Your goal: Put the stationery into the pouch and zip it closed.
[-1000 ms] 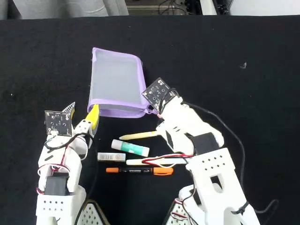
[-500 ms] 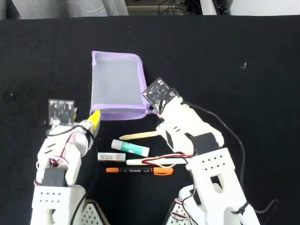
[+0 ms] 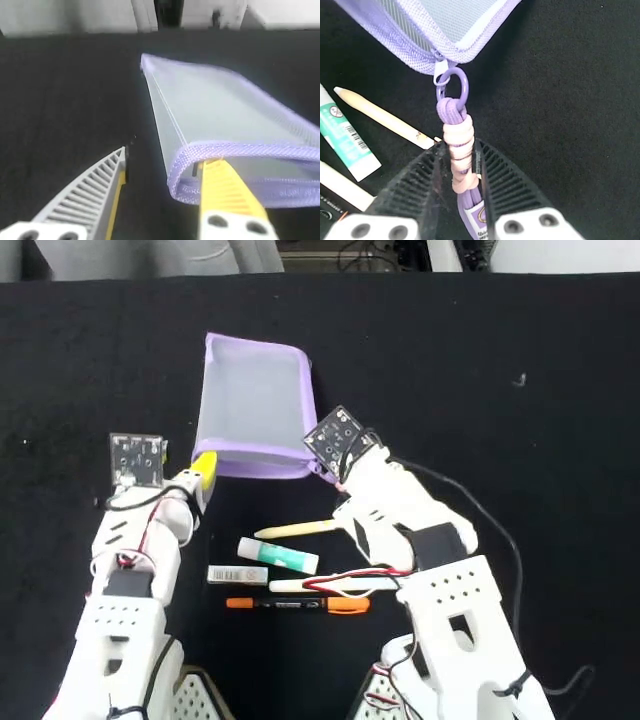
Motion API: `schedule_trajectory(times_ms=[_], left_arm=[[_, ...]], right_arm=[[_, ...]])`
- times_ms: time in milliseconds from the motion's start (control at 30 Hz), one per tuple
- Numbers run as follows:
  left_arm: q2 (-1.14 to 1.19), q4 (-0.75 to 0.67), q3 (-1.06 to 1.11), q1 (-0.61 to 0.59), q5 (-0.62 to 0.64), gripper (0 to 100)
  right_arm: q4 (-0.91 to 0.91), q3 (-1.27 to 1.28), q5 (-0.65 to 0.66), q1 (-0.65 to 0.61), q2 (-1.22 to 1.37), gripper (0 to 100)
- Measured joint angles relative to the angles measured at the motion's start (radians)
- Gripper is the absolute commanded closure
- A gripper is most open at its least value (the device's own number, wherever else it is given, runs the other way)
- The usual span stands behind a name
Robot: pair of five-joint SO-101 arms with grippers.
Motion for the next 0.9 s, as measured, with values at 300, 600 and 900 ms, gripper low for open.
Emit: schedule_trajectory(times_ms=[300,600,900], left_arm=[[0.006,-0.181,0.063,0.021,-0.023,77],[0.215,-0.181,-0.043,0.081,-0.077,78],[0.721,-0.196,-0.348,0.077,-0.08,96]], right_arm=[[0.089,0.0,0.0,0.012,-0.146,98.8],[0.141,0.0,0.0,0.012,-0.267,98.8],[0.141,0.0,0.0,0.012,-0.267,94.0]])
